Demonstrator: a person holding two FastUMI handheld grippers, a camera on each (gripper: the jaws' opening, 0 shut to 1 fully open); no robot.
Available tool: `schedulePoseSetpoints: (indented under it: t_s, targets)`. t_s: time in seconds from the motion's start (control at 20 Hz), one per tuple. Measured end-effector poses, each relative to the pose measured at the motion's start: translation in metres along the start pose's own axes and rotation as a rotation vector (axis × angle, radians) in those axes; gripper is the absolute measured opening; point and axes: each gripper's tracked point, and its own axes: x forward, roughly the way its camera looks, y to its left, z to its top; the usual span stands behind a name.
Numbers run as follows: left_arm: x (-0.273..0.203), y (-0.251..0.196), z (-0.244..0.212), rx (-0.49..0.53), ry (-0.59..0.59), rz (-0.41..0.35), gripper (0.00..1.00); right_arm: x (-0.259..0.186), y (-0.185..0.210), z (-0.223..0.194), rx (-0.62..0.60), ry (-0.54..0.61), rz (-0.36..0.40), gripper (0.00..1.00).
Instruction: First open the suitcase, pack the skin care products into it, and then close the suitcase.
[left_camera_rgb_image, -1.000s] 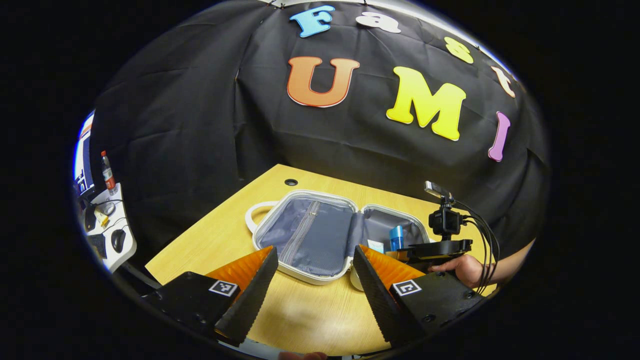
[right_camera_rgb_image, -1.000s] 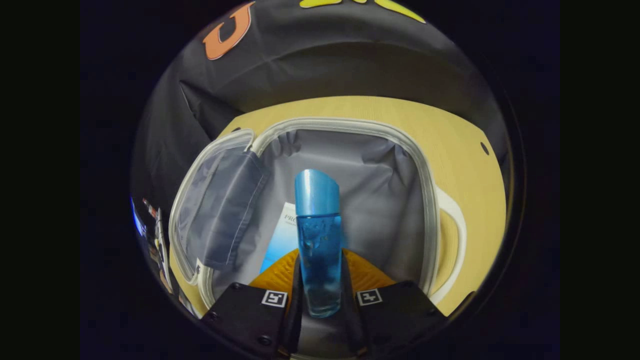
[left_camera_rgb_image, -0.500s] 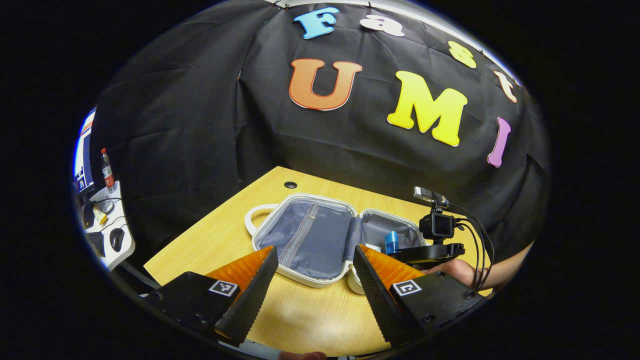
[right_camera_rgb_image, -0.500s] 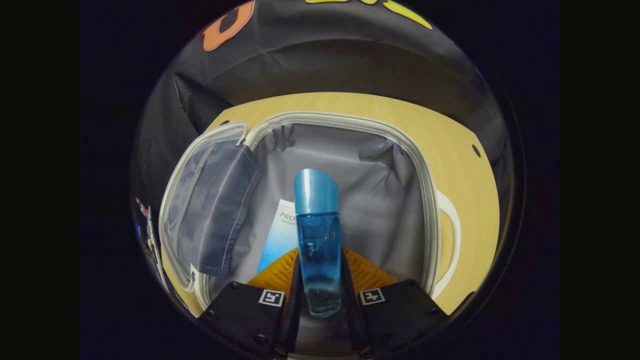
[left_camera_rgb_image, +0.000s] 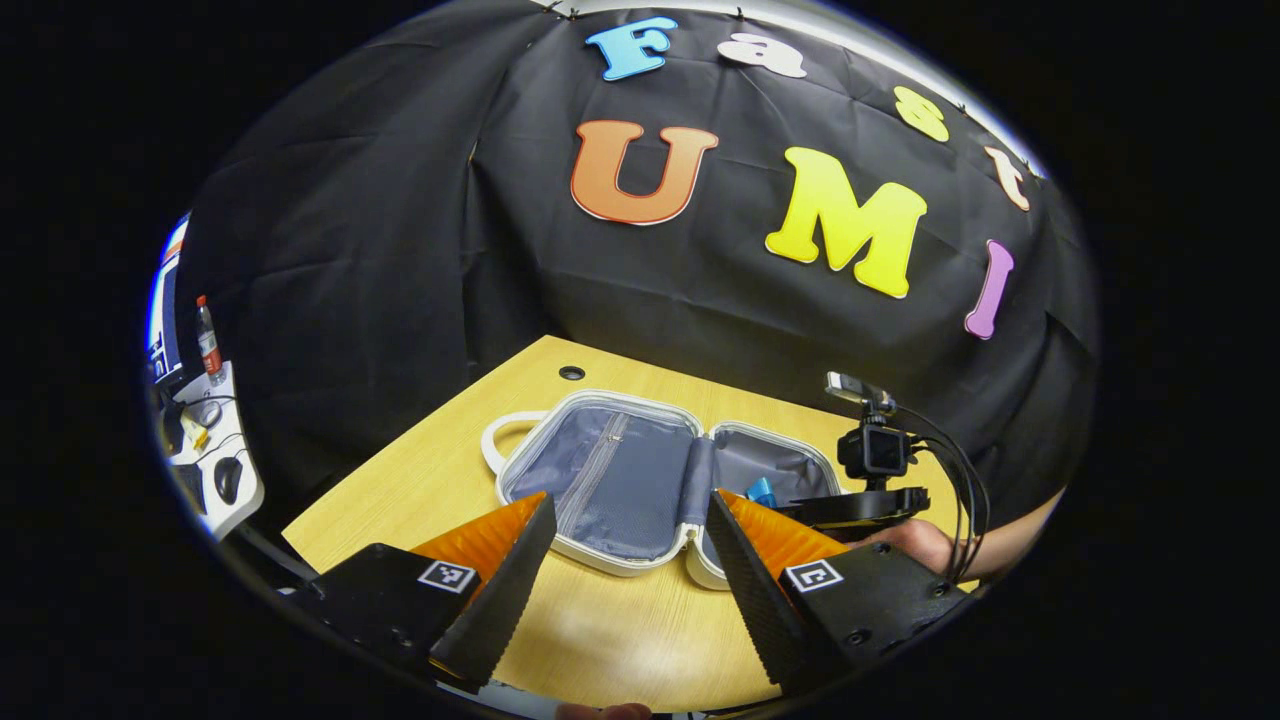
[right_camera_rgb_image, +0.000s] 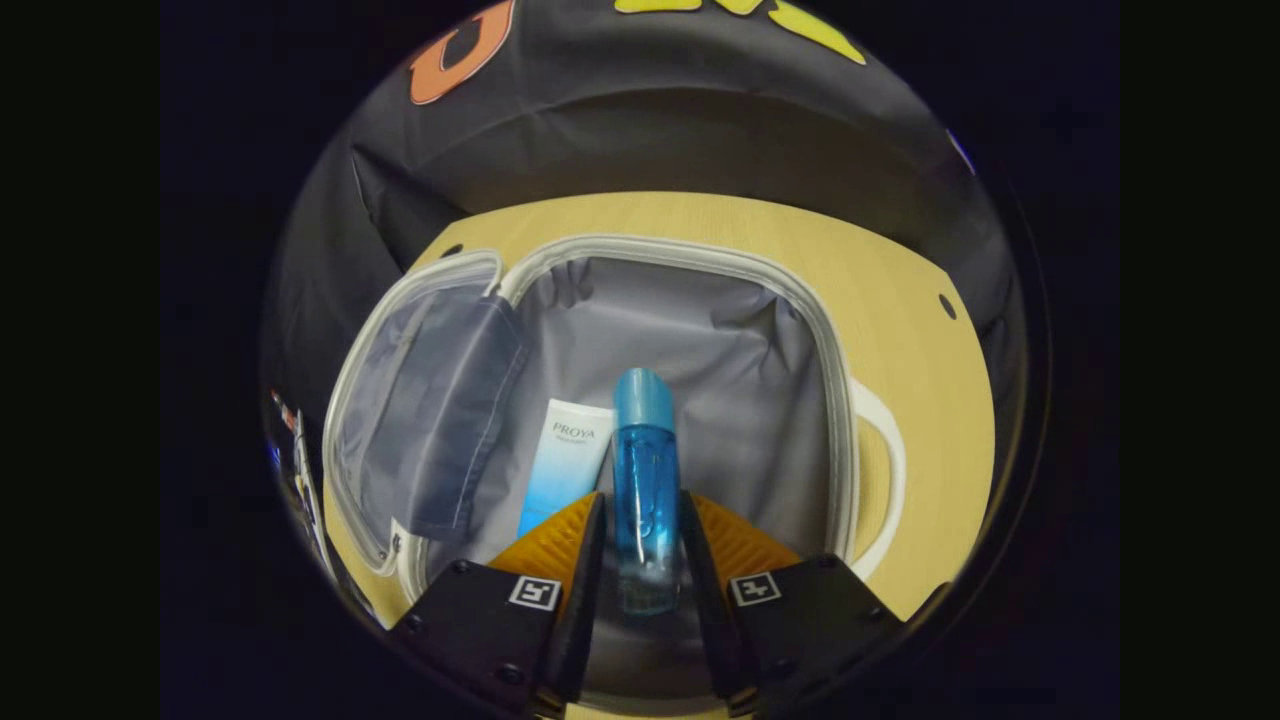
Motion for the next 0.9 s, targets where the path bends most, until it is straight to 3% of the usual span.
schedulePoseSetpoints:
  t_s: [0.25,0.4,0.75,0.9]
  targets:
    - [0.005,0.018,0.004,0.021,-0.013,0.019,0.96,-0.048,0.002,0.01,-0.147,-0.136,0.062,0.69]
    - [0.01,0.033,0.005,0.023,-0.011,0.04,0.96,-0.081,0.007,0.022,-0.248,-0.238,0.096,0.76]
    - [0.028,0.084,-0.003,-0.064,-0.013,0.028,0.96,-0.147,0.022,0.037,-0.349,-0.365,0.214,0.81]
    - [0.046,0.111,-0.009,-0.083,-0.009,0.009,0.98,-0.161,0.011,0.04,-0.367,-0.372,0.199,0.81]
